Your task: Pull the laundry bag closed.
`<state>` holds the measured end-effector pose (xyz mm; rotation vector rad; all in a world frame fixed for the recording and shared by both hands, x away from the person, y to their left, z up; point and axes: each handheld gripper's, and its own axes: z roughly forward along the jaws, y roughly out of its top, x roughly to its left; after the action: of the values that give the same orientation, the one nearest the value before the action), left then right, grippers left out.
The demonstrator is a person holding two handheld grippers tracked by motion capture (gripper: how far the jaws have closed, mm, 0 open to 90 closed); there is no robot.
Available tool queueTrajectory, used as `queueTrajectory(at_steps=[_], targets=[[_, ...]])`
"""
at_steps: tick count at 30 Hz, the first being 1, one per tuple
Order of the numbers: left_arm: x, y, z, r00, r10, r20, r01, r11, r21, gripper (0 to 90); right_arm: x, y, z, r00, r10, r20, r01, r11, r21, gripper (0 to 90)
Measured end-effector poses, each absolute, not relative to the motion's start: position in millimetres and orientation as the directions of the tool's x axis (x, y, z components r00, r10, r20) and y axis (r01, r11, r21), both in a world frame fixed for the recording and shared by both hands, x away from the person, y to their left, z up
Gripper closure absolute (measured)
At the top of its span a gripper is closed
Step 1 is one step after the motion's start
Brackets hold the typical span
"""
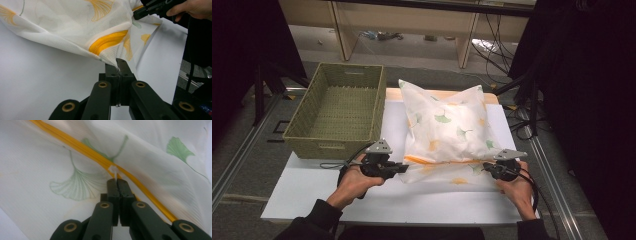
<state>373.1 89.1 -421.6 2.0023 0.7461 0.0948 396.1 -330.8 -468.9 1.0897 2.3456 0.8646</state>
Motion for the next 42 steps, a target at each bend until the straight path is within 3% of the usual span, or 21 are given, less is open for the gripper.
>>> queueTrajectory(at_steps=[7,10,15,16,18,42], targets=[[372.9,89.5,-422.0,0.805,0.544,-0.237,0.473,-0.346,0.810,88.4,392.7,-342.9,-469.0,-0.568,0.818,-0.090,0.561,0.465,0.685,90.0],[373.3,90.2,-422.4,0.806,0.540,-0.241,0.476,-0.350,0.807,88.4,396.0,-349.5,-470.1,-0.595,0.793,-0.127,0.519,0.500,0.693,90.0],[373.0,90.6,-422.9,0.802,0.547,-0.241,0.478,-0.345,0.808,88.4,393.1,-356.8,-469.2,-0.560,0.821,-0.110,0.559,0.473,0.681,90.0],[373.1,90.7,-423.0,0.803,0.546,-0.237,0.474,-0.345,0.810,88.4,395.3,-360.4,-469.9,-0.578,0.805,-0.137,0.527,0.496,0.691,90.0],[373.8,91.5,-423.4,0.807,0.540,-0.239,0.472,-0.349,0.809,88.4,391.6,-362.1,-469.5,-0.539,0.836,-0.100,0.577,0.454,0.680,90.0],[373.1,92.2,-425.2,0.802,0.550,-0.231,0.474,-0.354,0.806,88.4,382.7,-389.8,-467.7,-0.453,0.887,-0.087,0.646,0.394,0.654,90.0]])
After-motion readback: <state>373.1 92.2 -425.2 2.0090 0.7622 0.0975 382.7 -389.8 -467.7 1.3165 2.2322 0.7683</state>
